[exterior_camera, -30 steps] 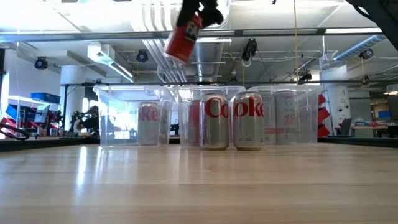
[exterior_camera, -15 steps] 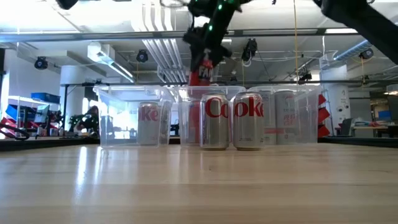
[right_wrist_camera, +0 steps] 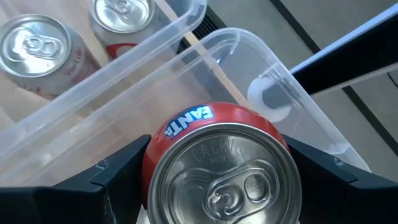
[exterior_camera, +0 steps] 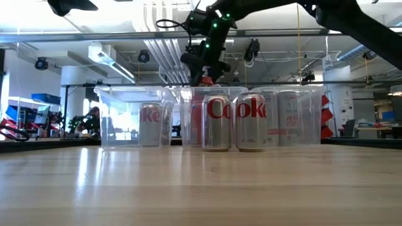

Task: Sort soda cans
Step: Put the orange soda can into the center transparent bin

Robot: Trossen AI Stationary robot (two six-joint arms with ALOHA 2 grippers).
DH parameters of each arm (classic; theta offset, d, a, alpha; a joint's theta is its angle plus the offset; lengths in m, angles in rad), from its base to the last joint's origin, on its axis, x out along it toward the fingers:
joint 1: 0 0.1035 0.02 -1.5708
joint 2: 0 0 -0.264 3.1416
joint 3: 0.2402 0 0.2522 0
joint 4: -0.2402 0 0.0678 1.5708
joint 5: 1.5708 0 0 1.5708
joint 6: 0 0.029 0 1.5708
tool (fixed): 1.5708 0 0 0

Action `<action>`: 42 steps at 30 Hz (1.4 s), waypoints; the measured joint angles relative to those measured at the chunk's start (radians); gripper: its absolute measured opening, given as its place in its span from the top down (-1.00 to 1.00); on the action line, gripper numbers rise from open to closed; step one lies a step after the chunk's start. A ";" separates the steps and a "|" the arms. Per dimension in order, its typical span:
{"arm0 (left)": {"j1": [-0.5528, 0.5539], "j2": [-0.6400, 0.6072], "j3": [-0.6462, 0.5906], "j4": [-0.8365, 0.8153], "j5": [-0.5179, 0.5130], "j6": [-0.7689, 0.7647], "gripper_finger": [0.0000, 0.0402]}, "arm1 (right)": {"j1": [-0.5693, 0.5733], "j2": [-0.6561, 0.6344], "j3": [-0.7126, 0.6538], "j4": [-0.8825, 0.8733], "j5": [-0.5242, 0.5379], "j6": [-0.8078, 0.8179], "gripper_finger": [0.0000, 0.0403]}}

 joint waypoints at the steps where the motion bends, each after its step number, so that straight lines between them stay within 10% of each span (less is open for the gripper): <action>1: 0.000 0.000 0.000 0.000 -0.007 0.005 -0.28 | -0.003 0.000 -0.003 0.006 0.000 0.000 -0.49; 42: 0.000 0.010 0.000 0.017 -0.031 0.021 -0.28 | -0.042 0.000 -0.202 0.175 -0.090 0.050 -0.79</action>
